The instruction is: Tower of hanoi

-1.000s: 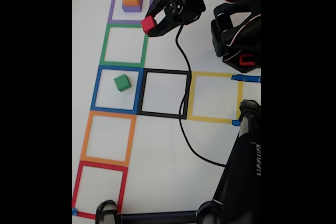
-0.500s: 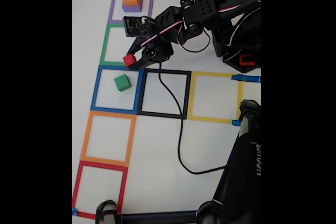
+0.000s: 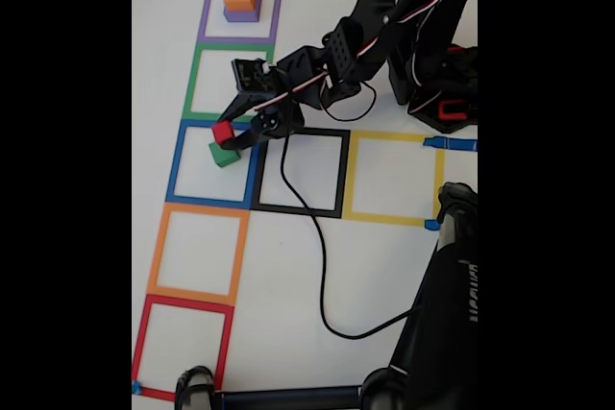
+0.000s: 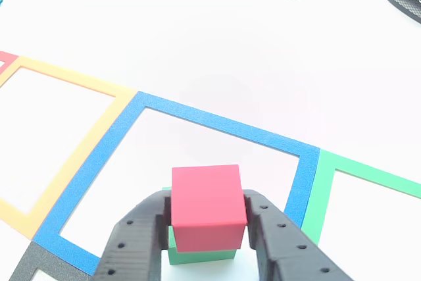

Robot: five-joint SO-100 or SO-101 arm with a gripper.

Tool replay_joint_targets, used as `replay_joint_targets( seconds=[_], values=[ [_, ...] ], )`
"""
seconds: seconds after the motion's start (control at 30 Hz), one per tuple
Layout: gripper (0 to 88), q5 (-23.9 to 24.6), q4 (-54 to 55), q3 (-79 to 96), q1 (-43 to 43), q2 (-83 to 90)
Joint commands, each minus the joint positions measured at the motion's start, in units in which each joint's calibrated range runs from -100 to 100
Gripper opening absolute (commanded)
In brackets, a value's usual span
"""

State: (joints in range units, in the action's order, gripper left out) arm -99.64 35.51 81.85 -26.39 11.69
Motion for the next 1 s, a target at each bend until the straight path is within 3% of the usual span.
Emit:
replay_joint_targets(
  seconds=[0.0, 0.4, 0.97],
  values=[
    [1.8, -0.36, 6.76, -3.12, -1.03, -5.60],
    [1.8, -0.36, 12.26, -10.12, -1.13, -16.42],
    [4.9, -0.36, 12.75, -9.21, 0.22, -18.68]
  ],
)
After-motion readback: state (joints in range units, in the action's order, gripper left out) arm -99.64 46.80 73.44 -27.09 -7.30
